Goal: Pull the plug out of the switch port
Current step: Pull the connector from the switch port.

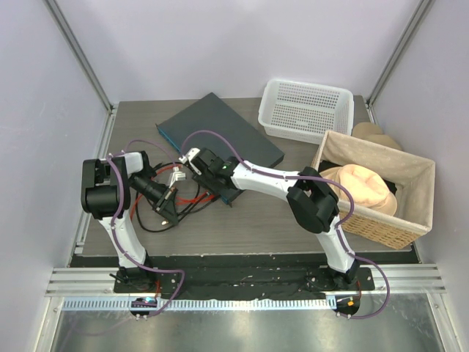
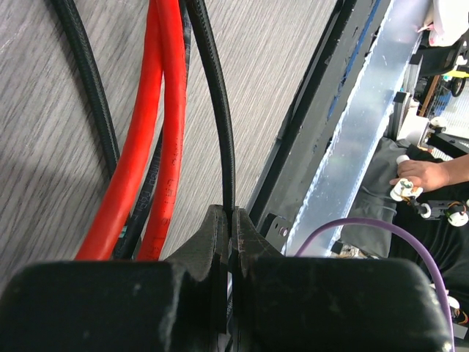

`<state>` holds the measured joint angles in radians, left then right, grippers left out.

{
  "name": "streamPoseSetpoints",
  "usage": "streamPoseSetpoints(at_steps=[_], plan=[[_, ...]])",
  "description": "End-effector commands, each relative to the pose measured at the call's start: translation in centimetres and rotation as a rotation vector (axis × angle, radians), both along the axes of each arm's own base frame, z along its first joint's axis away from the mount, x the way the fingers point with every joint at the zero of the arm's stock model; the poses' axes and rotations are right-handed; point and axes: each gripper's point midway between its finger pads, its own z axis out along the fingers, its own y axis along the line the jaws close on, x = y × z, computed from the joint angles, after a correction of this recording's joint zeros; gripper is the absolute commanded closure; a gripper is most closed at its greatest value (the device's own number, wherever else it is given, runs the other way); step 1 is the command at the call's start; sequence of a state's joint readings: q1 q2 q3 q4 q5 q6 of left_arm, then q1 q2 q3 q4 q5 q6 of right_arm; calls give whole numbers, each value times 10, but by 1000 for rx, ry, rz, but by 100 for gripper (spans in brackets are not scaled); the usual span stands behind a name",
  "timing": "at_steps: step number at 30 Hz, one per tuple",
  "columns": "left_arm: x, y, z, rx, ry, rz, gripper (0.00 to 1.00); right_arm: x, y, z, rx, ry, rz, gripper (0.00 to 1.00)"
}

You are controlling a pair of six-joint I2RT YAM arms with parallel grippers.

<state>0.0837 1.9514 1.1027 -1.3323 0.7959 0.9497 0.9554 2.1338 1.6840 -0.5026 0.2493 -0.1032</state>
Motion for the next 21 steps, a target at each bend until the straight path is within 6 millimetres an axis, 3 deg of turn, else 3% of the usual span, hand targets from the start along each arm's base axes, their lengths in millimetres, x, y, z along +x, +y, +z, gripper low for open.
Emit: streamPoseSetpoints(at_steps=[1,10,21], plan=[[-9,5,-1,17,29,-22,100,8,4,-26,-23,-8,-12,48],[-13,4,2,0,11,-39,100,4,-2,-36,-49,3,-22,48],[-26,7,23,-22,17,-78,100,8,-3,-40,-55,-5,-44,49]])
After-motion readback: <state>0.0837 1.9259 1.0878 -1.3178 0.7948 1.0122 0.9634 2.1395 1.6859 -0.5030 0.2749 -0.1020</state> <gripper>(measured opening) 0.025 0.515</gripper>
